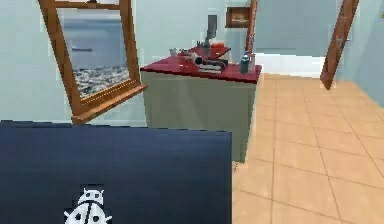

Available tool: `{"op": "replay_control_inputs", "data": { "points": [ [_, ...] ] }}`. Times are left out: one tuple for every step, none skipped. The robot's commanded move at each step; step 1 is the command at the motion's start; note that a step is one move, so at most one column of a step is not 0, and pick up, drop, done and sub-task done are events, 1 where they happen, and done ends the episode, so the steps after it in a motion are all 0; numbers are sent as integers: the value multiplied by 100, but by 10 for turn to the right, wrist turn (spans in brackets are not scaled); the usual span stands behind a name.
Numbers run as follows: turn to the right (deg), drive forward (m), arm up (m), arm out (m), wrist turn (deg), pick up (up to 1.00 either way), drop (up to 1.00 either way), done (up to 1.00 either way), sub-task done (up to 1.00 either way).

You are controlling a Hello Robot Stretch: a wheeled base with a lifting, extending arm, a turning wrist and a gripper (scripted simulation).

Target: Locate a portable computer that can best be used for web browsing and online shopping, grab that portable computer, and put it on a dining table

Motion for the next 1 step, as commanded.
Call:
{"op": "replay_control_inputs", "data": {
  "points": [
    [-450, 0, 0, 0, 0, 0, 0, 0, 0]
  ]
}}
